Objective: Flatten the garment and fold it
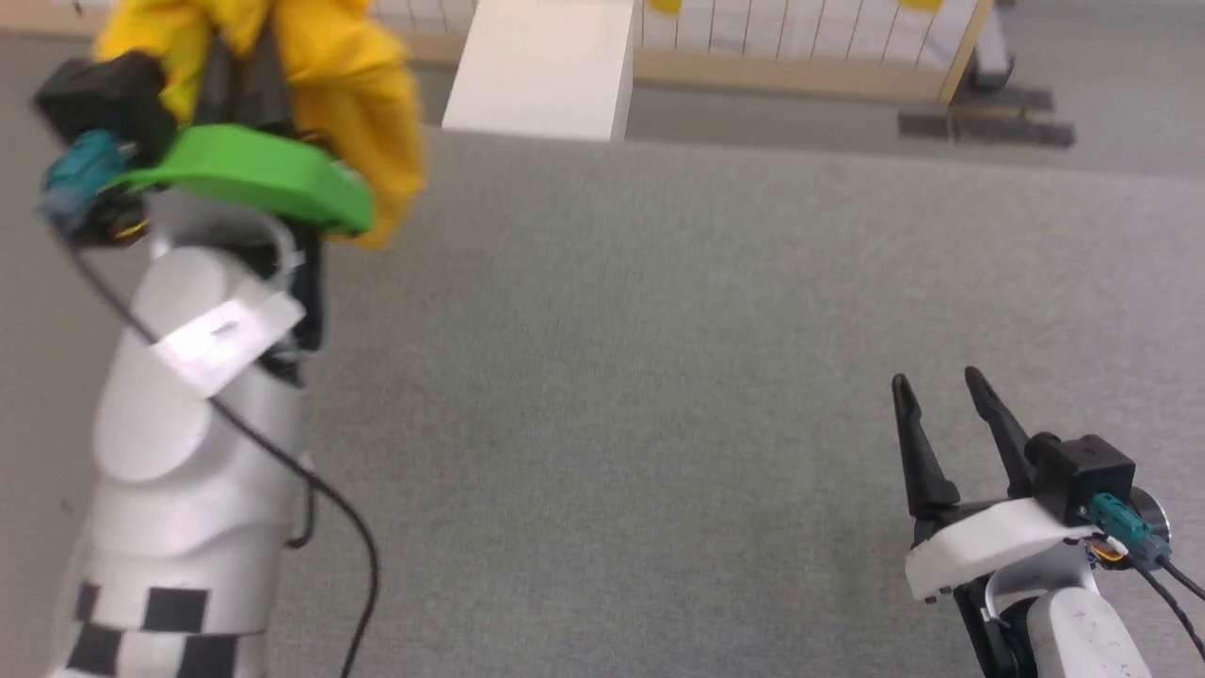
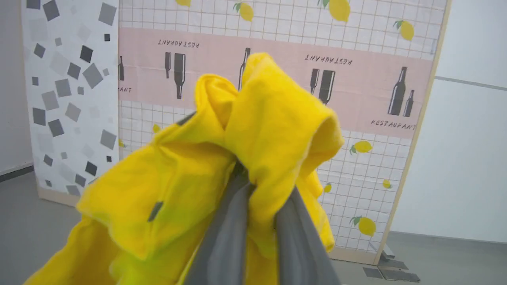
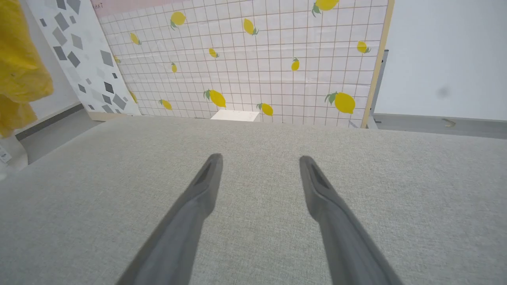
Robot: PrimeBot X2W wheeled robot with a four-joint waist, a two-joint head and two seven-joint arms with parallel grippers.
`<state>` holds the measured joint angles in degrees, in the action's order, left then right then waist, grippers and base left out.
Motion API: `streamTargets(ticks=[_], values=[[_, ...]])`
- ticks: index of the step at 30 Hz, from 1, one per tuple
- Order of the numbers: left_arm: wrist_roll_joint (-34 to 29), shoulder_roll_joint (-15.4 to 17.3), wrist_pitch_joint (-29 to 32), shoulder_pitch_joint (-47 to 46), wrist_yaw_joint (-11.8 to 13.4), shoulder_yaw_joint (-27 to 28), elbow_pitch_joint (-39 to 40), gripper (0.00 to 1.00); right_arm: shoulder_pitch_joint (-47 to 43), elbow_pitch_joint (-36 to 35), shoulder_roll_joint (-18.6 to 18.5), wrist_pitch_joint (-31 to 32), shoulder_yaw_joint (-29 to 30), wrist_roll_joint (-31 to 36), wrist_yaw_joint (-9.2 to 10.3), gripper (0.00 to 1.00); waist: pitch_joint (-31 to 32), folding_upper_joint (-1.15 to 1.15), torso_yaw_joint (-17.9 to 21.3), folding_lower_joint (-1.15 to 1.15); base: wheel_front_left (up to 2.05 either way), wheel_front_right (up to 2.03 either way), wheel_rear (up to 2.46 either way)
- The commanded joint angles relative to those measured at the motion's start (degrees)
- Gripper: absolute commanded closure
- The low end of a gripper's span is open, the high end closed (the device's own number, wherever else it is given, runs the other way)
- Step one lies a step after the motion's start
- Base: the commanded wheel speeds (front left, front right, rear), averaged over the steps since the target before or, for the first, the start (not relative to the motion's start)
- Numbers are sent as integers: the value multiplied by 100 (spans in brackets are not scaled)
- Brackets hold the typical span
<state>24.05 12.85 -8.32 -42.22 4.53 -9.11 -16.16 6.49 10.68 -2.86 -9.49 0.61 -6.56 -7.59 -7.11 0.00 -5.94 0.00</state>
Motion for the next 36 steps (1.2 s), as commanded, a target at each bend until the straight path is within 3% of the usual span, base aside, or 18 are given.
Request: streamTargets(ticks=[1,9,17,25,29,30,31,32,34,36], values=[[-24,-132,45,-159,-82,-143,53,100,-85,-47,-1,31,3,-20,10,0,628,0,357,0,0,0,0],[330,-856,175,-445,-436,-888,123,100,-229,-253,-1,218,60,64,10,0,722,0,1175,0,0,0,0],[1288,-993,395,-92,-531,-1761,-257,100,-252,-451,-1,337,148,98,10,0,533,0,1942,0,0,0,0],[1428,-979,1591,605,-576,-2822,-1800,100,-264,-536,-1,345,190,3,10,0,306,0,2283,0,0,0,0],[1498,-923,2644,846,-764,-3247,-2557,100,-239,-499,-1,294,171,-53,10,0,230,0,2344,0,0,0,0],[1531,-908,2913,886,-791,-3320,-2700,88,-237,-484,-1,278,166,-65,10,0,213,0,2346,0,0,0,0],[1558,-898,3082,912,-805,-3360,-2784,54,-238,-470,-1,269,164,-80,10,0,204,0,2341,0,0,0,0],[1601,-894,3240,939,-819,-3384,-2849,0,-244,-451,-1,258,174,-104,10,0,193,0,2321,0,0,0,0],[1672,-881,3312,960,-849,-3368,-2840,0,-263,-429,-1,241,203,-118,10,0,183,0,2259,0,0,0,0],[1714,-849,3015,957,-819,-3236,-2698,0,-275,-404,-1,236,210,-107,10,0,201,0,2172,0,0,0,0]])
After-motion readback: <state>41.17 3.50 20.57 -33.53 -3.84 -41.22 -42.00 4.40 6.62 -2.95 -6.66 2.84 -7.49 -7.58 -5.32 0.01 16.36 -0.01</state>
